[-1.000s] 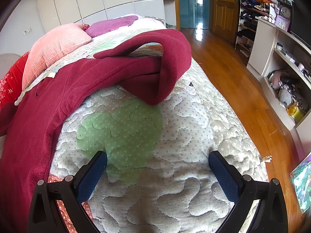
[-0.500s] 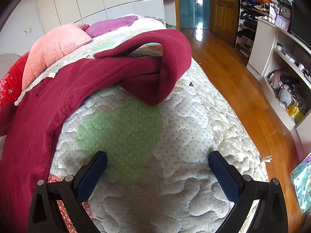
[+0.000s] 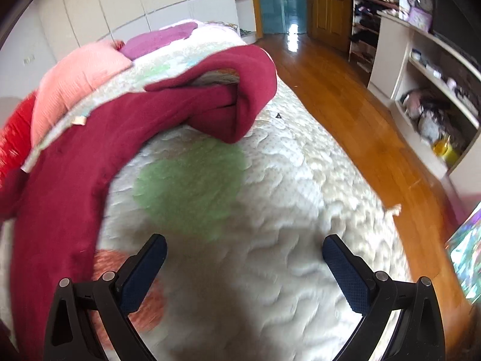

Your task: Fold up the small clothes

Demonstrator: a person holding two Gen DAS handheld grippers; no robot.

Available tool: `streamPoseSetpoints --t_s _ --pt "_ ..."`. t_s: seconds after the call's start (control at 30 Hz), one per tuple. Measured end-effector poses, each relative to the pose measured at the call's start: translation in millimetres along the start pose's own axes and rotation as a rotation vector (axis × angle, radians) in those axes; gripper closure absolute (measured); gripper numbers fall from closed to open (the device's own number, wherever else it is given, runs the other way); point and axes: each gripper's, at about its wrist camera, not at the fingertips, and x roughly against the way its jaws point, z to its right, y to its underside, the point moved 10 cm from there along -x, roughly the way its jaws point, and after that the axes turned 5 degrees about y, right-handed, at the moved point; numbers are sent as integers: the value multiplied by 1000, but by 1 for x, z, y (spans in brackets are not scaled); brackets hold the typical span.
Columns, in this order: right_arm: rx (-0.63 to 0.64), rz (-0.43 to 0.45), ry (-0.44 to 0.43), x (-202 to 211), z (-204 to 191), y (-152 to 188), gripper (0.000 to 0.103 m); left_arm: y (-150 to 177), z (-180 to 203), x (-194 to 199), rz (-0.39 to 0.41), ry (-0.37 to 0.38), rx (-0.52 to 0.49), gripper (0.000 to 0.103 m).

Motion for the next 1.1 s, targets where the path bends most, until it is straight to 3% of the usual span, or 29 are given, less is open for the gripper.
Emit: streamPoseSetpoints --t_s 0.27,0.53,1.1 --pt "119 73 -189 83 -85 15 0 -6 35 18 30 51 -47 1" --pt "234 81 -307 125 -172 27 0 -11 55 37 62 71 -86 1" --pt "278 98 -263 77 -240 19 0 -23 75 22 73 89 -95 1"
